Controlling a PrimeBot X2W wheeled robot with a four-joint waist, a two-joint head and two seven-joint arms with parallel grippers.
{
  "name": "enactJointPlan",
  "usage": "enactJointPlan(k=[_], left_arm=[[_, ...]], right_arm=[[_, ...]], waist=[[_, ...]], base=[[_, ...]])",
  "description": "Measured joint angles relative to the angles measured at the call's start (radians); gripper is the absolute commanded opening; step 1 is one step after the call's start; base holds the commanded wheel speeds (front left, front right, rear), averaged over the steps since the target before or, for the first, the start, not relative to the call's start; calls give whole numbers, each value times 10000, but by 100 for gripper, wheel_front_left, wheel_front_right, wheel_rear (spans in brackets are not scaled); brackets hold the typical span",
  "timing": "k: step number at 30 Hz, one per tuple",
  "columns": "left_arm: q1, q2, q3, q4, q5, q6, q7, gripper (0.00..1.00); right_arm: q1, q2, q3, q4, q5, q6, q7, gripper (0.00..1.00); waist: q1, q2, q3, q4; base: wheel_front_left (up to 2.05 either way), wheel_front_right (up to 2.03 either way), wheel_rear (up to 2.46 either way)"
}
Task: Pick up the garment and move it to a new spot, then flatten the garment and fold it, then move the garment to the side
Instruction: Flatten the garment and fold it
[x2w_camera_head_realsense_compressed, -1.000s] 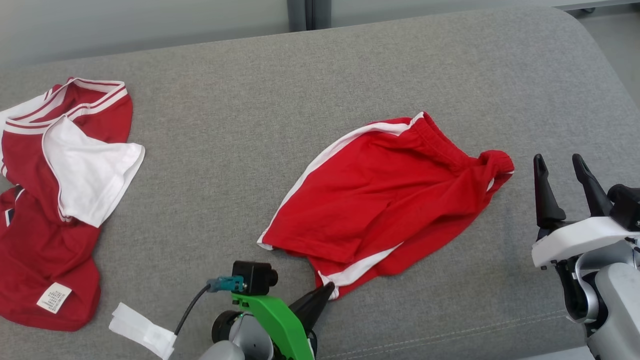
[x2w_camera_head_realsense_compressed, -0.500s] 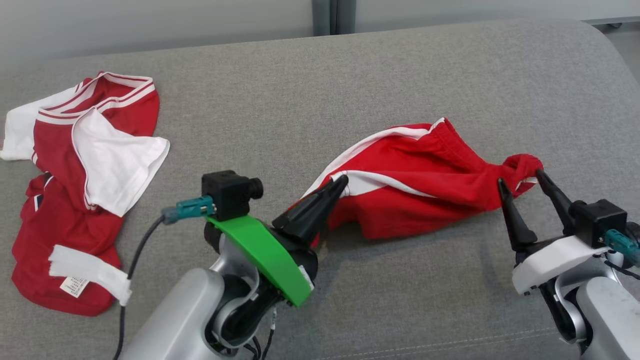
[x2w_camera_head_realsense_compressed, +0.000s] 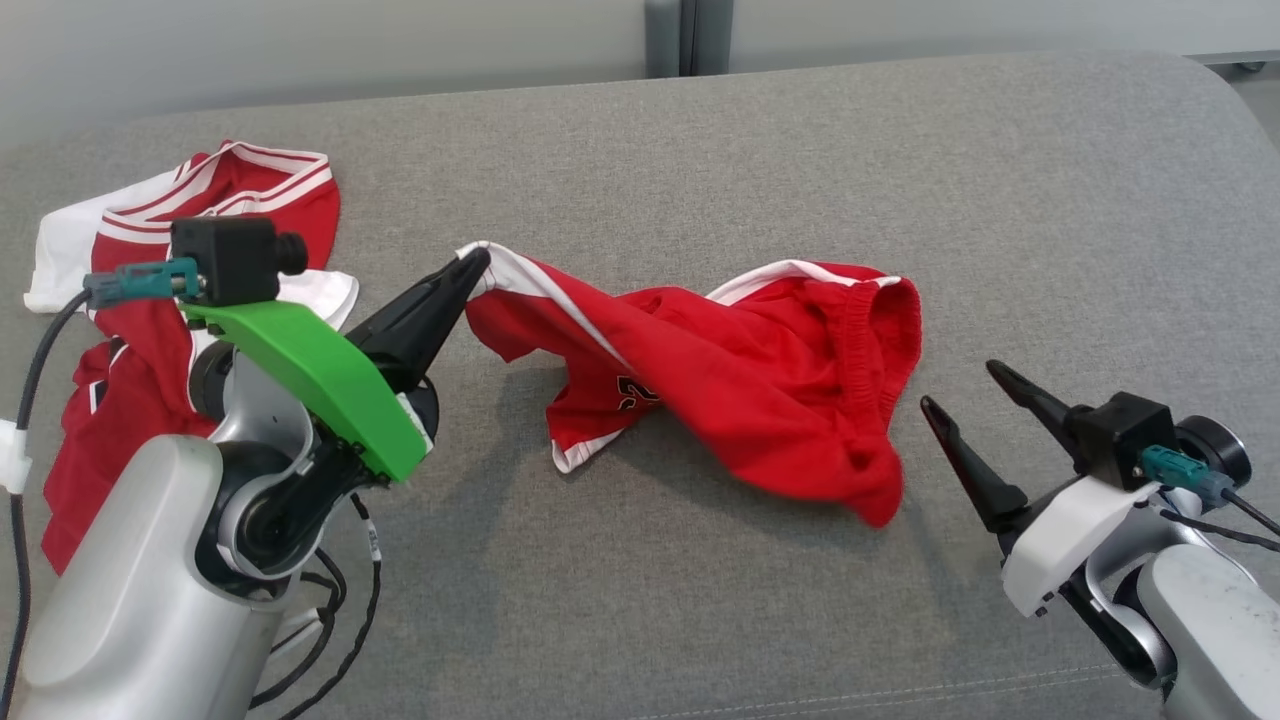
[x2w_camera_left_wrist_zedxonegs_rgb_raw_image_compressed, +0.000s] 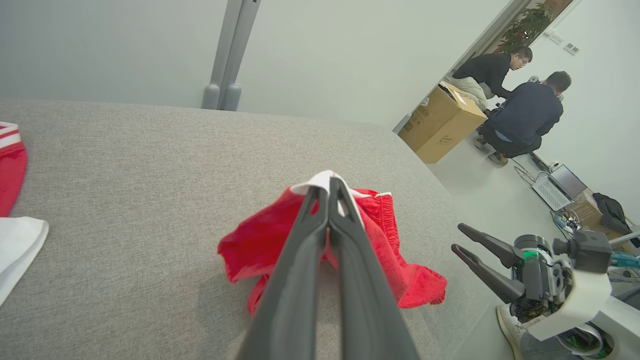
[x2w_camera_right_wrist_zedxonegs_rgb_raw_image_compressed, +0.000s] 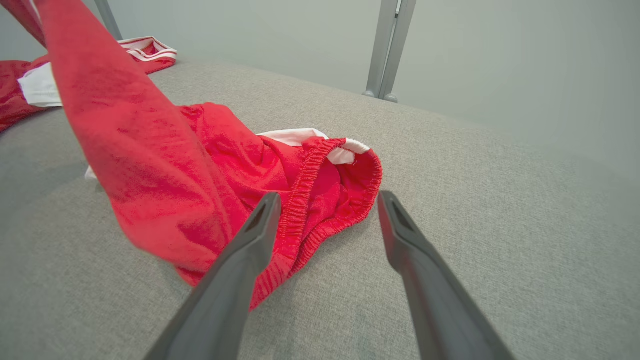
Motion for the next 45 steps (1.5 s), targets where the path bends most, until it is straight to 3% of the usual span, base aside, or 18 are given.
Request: enactJointPlan(k=[4,13,27,29,33,45], left_arm=[[-212,75,159,40,-188,77,318,0],[-255,431,560,-31,-305,430,702,0],[-646,322,385,-360,-466,589,1106,0],[-673,282,339,-362,-500,589,1133,0],[-700,259,307,-366,-545,589,1143,0],[-815,205,290,-359,-642,585,1141,0]], right_arm=[[-31,-82,477,-10,-50,403,336,100],[397,-201,1833,-313,-71,742,750,100],[-287,-46,2782,282,-840,752,807,100],[-461,-27,2957,433,-982,752,798,94],[-616,48,3260,648,-1189,754,798,91],[-1375,353,3870,1384,-1363,765,585,89]], waist=[[0,0,31,-34],[0,0,156,-301],[0,0,635,-397],[0,0,672,-331],[0,0,723,-220],[0,0,870,99]], base=[[0,0,0],[0,0,0],[0,0,0],[0,0,0],[0,0,0],[0,0,0]])
